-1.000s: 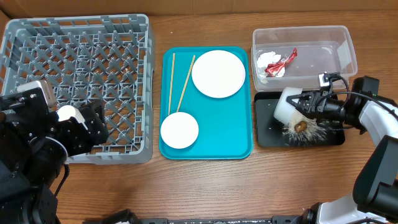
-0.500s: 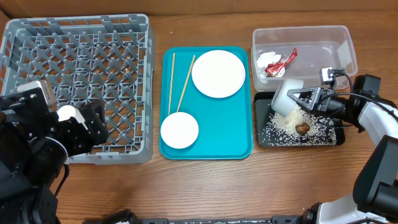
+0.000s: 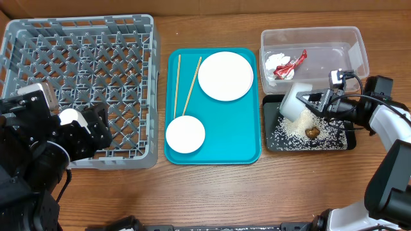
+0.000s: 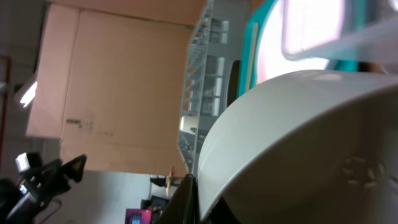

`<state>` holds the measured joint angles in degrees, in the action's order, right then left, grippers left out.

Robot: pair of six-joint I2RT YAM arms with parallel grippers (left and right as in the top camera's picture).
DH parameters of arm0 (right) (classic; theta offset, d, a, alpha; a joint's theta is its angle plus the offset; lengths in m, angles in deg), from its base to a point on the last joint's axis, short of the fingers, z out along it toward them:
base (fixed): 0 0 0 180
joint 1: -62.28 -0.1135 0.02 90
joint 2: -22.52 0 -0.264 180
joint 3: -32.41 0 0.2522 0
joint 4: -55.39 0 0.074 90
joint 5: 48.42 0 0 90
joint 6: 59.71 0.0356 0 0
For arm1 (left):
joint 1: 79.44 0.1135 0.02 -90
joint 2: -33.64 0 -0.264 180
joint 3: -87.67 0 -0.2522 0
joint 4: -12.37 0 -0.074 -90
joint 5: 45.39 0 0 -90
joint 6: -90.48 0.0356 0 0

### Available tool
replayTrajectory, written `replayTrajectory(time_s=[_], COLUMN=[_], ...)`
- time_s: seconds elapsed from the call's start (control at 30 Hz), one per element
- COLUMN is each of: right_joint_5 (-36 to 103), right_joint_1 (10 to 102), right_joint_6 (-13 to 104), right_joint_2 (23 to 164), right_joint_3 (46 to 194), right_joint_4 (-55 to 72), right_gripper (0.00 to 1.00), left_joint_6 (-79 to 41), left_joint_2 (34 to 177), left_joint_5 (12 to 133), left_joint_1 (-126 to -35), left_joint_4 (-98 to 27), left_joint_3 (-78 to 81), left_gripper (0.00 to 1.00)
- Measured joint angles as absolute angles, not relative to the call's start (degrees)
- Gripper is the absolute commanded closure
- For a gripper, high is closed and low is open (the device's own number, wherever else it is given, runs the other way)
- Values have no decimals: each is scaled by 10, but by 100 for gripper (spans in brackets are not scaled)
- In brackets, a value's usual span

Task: Sort waste into correct bins and load items into the dishwasher
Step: 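Tip the rice bowl over the black tray to dump the rice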

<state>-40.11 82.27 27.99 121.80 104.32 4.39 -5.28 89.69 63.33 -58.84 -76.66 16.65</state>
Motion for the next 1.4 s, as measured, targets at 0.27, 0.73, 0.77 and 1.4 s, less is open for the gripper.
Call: replayTrajectory(time_s=[0.27, 0.73, 0.77, 1.4], right_joint_5=[-405, -388, -393, -143], right_joint_1=[820, 798, 797, 615], right_joint_6=[316, 377, 376, 418], right_joint_2=[1218, 1218, 1218, 1056], right_joint_3=[1043, 1042, 1042, 1056], right_joint_4=[56, 73, 77, 64], right_gripper=[96, 96, 96, 96], left_joint_6=[-53, -53, -53, -53], left_joint_2=[897, 897, 897, 897], left_joint_5=[633, 633, 633, 633], left_joint_1=[-588, -588, -588, -588], left_joint_4=[-767, -767, -767, -767], left_joint_3=[166, 166, 166, 166], left_gripper=[0, 0, 0, 0])
